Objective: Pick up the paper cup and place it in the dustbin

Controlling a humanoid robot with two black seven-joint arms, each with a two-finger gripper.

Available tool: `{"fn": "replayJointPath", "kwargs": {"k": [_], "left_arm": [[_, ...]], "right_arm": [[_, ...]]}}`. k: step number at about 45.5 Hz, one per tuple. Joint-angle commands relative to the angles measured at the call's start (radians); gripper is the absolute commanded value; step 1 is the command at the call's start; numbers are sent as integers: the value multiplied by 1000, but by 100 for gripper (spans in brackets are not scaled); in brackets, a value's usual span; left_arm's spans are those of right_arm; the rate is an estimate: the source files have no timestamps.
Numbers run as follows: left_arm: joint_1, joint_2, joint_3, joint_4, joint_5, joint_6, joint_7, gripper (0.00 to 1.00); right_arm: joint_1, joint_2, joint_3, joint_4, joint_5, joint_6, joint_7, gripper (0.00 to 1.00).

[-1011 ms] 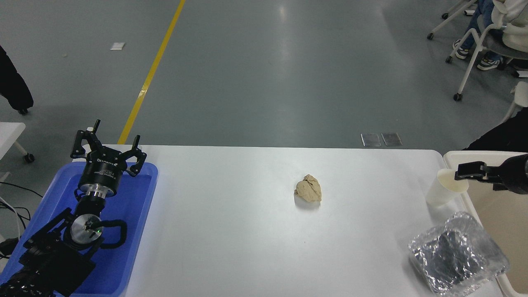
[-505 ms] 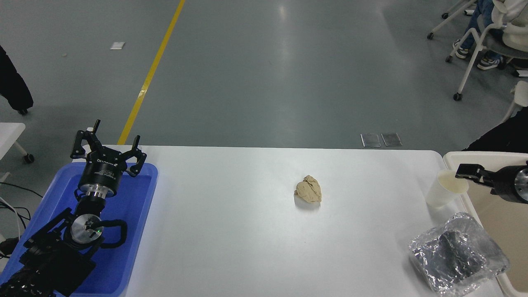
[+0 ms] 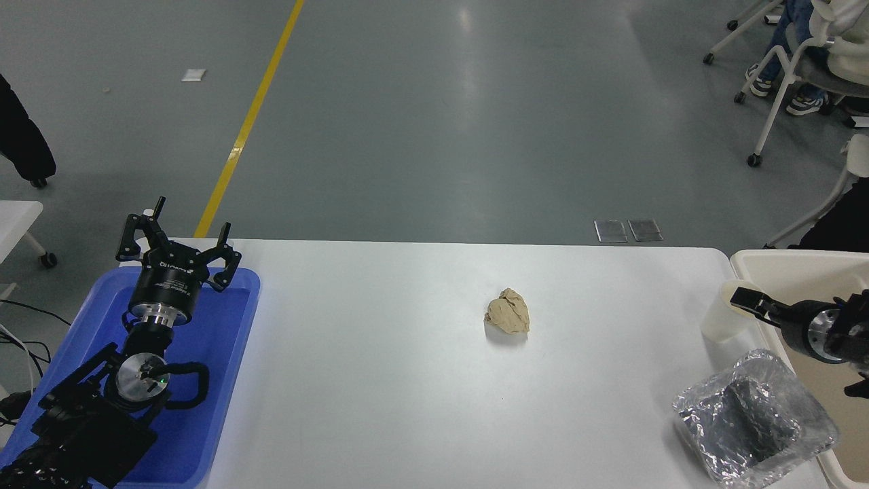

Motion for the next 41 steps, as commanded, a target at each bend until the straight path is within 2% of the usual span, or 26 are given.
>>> {"fn": "replayJointPath", "kwargs": {"k": [1, 2, 3, 22, 31, 41], "left_arm": [[1, 0, 0, 0, 0, 0, 0, 100], [0, 0, 0, 0, 0, 0, 0, 100], [0, 0, 0, 0, 0, 0, 0, 100], [0, 0, 0, 0, 0, 0, 0, 100], [0, 0, 0, 0, 0, 0, 0, 100], [0, 0, 0, 0, 0, 0, 0, 100]], "right_arm": [[-30, 11, 1, -4, 14, -35, 3, 10], [-30, 11, 1, -3, 20, -35, 3, 1], [-30, 11, 1, -3, 21, -35, 4, 0], [3, 8, 1, 8, 9, -36, 17, 0], [101, -34, -21, 32, 3, -17, 26, 0], [361, -175, -90, 276, -176, 60, 18, 0]]}}
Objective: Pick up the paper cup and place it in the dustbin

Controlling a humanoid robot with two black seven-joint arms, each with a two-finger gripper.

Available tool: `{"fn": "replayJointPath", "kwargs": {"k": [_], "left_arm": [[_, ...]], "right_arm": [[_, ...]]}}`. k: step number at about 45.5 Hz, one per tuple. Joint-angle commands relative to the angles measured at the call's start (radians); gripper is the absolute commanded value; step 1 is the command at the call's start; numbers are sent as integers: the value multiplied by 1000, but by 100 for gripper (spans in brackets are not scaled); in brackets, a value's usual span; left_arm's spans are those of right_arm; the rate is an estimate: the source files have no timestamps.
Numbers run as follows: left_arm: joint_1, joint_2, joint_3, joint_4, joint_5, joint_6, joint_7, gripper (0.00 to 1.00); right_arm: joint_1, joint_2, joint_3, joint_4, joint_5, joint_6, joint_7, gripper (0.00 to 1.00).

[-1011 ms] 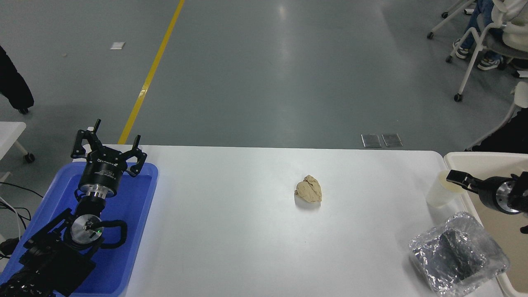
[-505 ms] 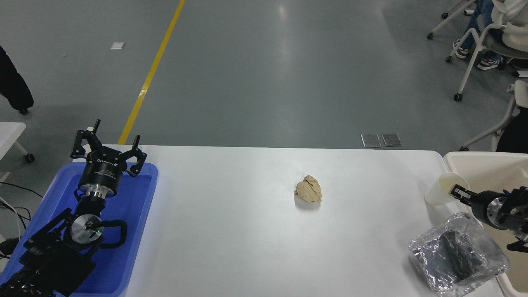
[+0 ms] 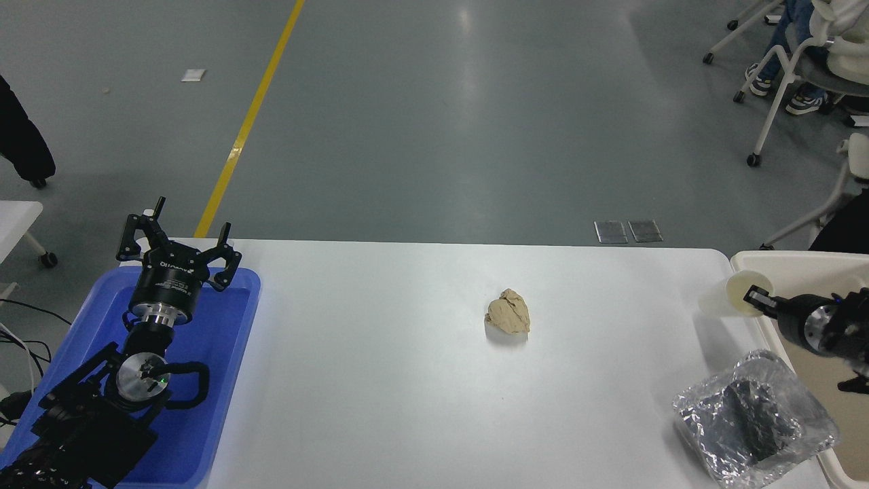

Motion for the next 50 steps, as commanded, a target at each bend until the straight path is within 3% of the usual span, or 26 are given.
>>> {"fn": "replayJointPath", "kwargs": {"k": [1, 16, 25, 50], "left_arm": [[0, 0, 0, 0, 0, 0, 0, 100], [0, 0, 0, 0, 0, 0, 0, 100], [0, 0, 0, 0, -1, 0, 0, 100], [0, 0, 0, 0, 0, 0, 0, 100]], "right_arm": [[247, -120, -66, 198, -148, 83, -4, 0], [692, -268, -169, 262, -309, 456, -5, 0], [861, -308, -169, 262, -412, 596, -7, 0], [910, -320, -169, 253, -447, 633, -8, 0]]}}
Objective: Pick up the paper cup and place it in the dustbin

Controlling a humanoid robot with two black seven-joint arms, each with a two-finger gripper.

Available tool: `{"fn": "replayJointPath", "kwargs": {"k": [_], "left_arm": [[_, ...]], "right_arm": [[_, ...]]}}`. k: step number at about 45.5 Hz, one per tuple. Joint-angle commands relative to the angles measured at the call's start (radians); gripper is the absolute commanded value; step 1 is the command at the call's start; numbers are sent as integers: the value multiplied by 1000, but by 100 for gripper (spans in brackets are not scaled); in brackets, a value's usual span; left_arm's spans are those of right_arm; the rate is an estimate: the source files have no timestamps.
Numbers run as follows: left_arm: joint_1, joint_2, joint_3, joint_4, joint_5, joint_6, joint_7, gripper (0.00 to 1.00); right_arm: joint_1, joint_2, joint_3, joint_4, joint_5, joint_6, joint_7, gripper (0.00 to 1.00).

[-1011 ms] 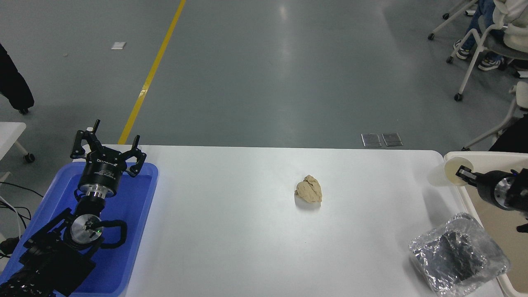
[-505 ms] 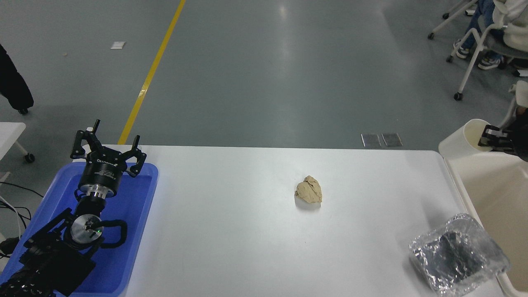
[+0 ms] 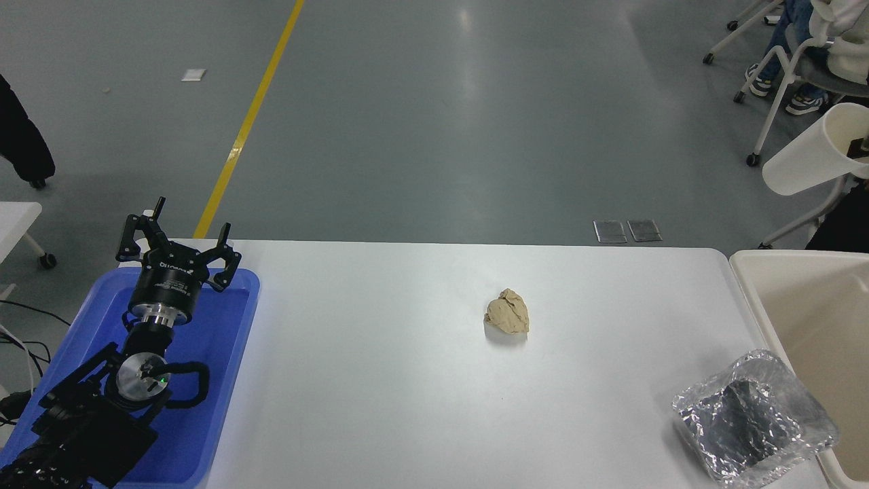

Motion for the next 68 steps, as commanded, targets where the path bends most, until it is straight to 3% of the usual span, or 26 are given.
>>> {"fn": "replayJointPath", "kwargs": {"k": [1, 13, 29, 47, 68], "left_arm": [[0, 0, 0, 0, 0, 0, 0, 100], [0, 0, 0, 0, -1, 0, 0, 100], [0, 0, 0, 0, 0, 0, 0, 100], [0, 0, 0, 0, 0, 0, 0, 100], [0, 0, 0, 0, 0, 0, 0, 100]], "right_arm": [[-1, -5, -1, -13, -13, 6, -1, 0], [-289, 23, 36, -316, 29, -90, -1, 0], [-950, 196, 255, -919, 257, -170, -8, 0], [-1296, 327, 482, -947, 260, -512, -81, 0], [-1507, 428, 735, -947, 266, -621, -90, 0]]}}
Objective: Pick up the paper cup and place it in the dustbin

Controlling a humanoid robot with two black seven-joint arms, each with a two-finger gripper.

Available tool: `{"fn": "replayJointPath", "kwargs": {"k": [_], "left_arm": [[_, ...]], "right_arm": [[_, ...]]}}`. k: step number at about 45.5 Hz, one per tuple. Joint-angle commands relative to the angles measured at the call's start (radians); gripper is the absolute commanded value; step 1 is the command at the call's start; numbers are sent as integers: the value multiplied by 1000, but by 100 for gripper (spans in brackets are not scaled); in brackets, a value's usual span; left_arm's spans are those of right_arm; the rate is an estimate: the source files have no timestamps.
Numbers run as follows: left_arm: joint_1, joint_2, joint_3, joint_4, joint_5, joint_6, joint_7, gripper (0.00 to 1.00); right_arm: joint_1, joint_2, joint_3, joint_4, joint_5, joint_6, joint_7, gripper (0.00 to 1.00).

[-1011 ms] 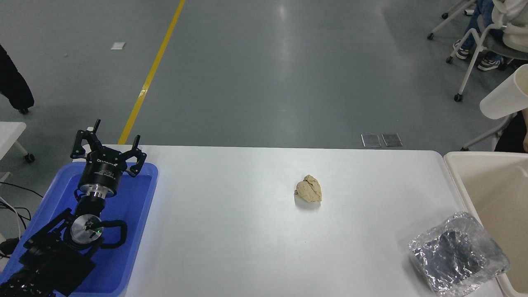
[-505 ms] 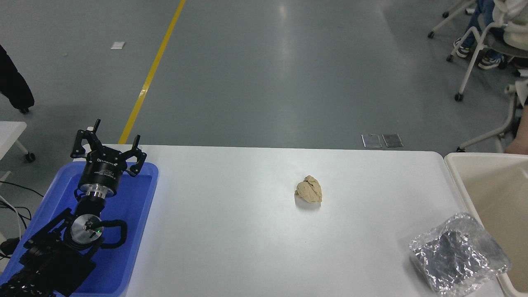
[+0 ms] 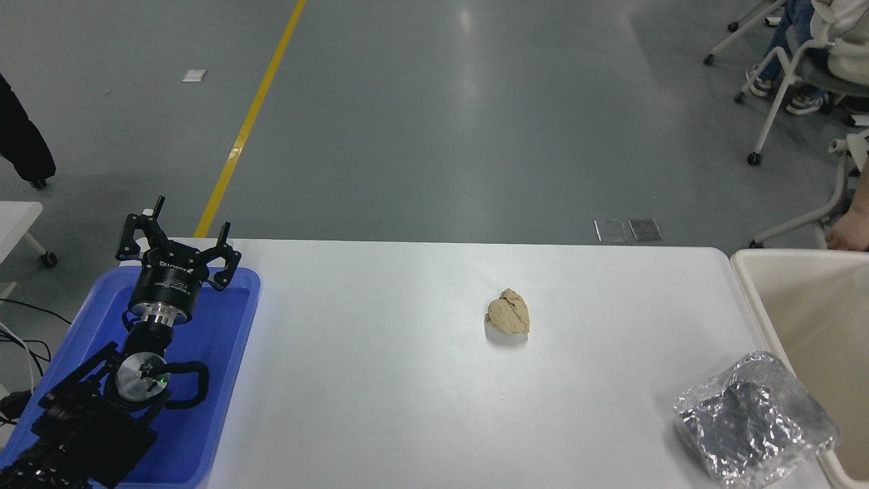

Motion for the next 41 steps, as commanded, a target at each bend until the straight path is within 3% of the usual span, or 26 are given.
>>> {"fn": "replayJointPath", "kwargs": {"k": [1, 20, 21, 25, 26, 41], "left_arm": [[0, 0, 0, 0, 0, 0, 0, 100], [0, 0, 0, 0, 0, 0, 0, 100], [0, 0, 0, 0, 0, 0, 0, 100], [0, 0, 0, 0, 0, 0, 0, 100], [0, 0, 0, 0, 0, 0, 0, 100], [0, 0, 0, 0, 0, 0, 0, 100]], "right_arm": [[-96, 40, 102, -6, 7, -53, -6, 0], [-96, 40, 102, -6, 8, -82, -9, 0], [-96, 40, 102, -7, 8, -87, -9, 12], [-87, 39, 102, -7, 10, -107, -8, 97], [-85, 39, 102, -6, 10, -110, -8, 100], [68, 27, 83, 28, 8, -96, -6, 100]]}}
